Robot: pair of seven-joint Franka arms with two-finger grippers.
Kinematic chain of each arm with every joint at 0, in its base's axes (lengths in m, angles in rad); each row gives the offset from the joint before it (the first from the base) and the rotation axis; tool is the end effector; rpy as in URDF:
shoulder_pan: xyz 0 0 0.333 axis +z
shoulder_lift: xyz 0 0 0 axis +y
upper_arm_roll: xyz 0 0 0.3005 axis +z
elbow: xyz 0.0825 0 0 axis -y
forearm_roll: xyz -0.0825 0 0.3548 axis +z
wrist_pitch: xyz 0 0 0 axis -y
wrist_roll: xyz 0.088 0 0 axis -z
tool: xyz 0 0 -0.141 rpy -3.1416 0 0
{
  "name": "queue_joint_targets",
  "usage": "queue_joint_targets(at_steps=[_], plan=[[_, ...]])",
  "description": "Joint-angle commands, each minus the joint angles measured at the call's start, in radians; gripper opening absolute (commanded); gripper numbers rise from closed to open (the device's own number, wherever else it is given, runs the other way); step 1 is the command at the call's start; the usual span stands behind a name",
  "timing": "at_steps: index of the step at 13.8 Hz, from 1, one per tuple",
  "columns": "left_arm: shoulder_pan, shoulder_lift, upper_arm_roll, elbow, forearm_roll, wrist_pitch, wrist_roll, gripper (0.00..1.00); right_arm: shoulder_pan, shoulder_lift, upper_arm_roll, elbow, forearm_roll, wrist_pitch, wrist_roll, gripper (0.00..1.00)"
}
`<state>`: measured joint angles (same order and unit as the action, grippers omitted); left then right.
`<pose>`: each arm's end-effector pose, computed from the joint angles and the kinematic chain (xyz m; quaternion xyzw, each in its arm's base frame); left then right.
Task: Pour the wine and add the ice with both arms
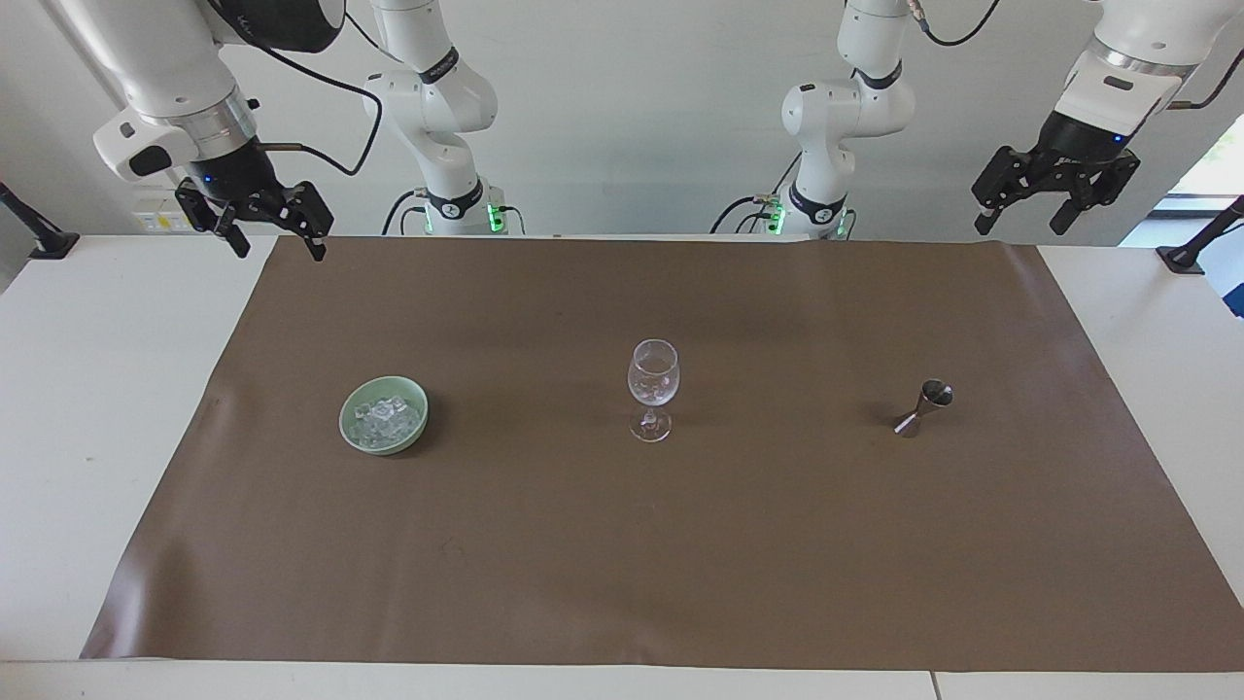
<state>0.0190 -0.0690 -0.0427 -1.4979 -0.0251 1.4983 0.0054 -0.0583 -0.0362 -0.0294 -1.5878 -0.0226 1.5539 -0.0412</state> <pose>0.4985 -0.0163 0.6358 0.9992 -0.0159 0.0346 0.0113 0.5108 -0.0484 0.5848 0.9997 -0.0234 0.0004 0.0108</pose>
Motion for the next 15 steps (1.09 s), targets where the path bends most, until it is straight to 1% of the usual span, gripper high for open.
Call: queue_joint_targets(at_steps=[1,15], plan=[[0.009,0.009,-0.005,0.016,-0.006,0.005,-0.002,1.0,-0.006,-0.01,0.006,-0.004,0.007,-0.003,0.014,1.0],[0.013,0.008,-0.005,0.016,-0.006,-0.012,-0.002,1.0,-0.006,-0.01,0.006,-0.004,0.007,-0.003,0.014,1.0]])
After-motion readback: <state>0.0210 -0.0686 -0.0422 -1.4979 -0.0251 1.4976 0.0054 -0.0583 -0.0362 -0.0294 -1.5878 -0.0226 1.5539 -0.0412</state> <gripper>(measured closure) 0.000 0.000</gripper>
